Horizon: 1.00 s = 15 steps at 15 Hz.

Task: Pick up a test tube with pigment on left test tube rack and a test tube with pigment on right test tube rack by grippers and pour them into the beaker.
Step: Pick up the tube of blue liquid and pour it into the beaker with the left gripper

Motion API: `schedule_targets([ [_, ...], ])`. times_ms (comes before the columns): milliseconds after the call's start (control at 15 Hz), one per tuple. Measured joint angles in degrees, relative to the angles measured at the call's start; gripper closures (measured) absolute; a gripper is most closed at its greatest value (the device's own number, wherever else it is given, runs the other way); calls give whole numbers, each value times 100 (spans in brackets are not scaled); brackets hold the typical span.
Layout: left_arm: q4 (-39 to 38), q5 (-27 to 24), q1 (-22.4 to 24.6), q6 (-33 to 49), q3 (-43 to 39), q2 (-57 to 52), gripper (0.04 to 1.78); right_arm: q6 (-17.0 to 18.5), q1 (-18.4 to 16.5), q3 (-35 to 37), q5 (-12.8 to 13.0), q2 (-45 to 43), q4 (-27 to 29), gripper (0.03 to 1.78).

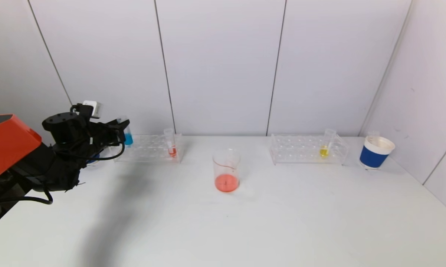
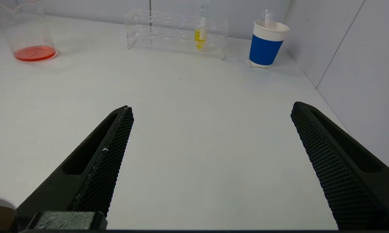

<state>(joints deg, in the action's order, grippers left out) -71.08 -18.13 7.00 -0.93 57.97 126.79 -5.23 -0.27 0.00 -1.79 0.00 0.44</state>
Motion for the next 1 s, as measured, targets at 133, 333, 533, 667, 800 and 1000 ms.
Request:
schedule_targets([
  [133,26,-2,5,-4,16,-78,140,0,0,0,-2,0,0,4],
  [333,185,-4,-2,-1,68,-213,140,2,0,0,-2,0,0,4],
  [533,300,-4,0,0,138,-351,140,0,0,0,0,0,0,4],
  [667,397,-4,0,2,168,-441,140,0,0,0,0,0,0,4],
  [800,483,-4,0,2,182,-540,140,0,0,0,-2,0,0,4],
  [1000,658,-6,0,0,190,-714,140,0,0,0,-2,0,-2,4],
])
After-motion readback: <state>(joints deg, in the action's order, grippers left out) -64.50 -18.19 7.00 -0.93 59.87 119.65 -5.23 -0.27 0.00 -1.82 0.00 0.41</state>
